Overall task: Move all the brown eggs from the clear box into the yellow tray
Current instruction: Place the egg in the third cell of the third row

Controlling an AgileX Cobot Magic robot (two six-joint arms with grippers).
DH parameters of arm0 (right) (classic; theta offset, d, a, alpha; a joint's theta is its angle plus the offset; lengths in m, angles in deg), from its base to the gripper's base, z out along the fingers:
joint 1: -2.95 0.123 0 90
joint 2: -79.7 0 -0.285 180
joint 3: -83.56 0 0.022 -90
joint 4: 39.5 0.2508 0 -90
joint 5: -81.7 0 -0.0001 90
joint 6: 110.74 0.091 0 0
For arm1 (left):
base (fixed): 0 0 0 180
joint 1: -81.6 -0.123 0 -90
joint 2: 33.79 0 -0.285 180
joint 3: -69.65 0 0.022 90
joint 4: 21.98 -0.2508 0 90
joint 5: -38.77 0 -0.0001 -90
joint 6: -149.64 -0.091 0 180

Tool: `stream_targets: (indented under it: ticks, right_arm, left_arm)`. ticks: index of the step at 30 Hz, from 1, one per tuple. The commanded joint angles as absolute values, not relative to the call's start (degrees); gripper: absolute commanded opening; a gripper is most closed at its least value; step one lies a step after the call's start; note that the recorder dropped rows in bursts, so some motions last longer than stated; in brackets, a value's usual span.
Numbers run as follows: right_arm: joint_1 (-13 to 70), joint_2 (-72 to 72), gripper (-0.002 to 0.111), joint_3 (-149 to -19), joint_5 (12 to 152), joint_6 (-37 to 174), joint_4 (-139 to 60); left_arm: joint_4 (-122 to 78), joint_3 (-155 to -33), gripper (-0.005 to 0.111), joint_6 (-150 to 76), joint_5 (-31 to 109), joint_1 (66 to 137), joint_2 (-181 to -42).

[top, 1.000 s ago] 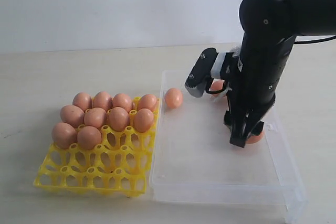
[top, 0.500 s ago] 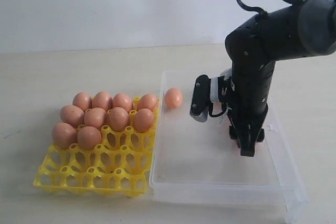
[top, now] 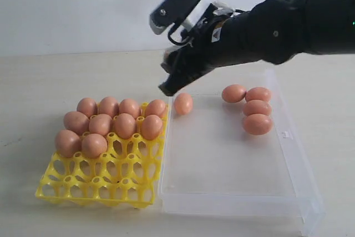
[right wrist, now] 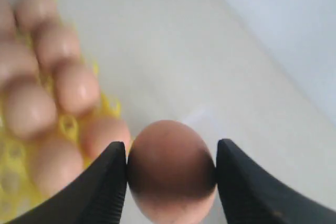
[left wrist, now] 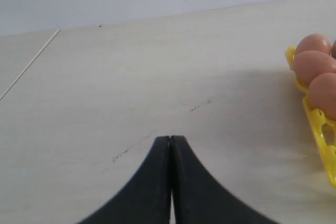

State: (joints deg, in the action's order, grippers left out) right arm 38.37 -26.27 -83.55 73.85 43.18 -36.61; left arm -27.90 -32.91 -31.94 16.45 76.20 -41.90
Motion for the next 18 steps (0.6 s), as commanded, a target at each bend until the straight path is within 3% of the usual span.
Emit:
stream_targets:
  ticks: [1, 10, 18]
  right_arm:
    - [44.5, -27.4, 0.000, -78.7, 96.4, 52.8, -35.6]
    - [47.9, -37.4, 0.000, -78.3, 105.8, 88.1, -61.3]
    - [47.9, -42.7, 0.000, -78.3, 106.8, 97.9, -66.8]
  left_arm:
    - [-27.8, -33.1, 0.000, -31.6, 17.0, 76.5, -41.6]
    - [-27.8, -33.1, 0.000, -31.6, 17.0, 76.5, -41.6]
    - [-27.8, -33.1, 0.000, -31.6, 17.0, 76.5, -41.6]
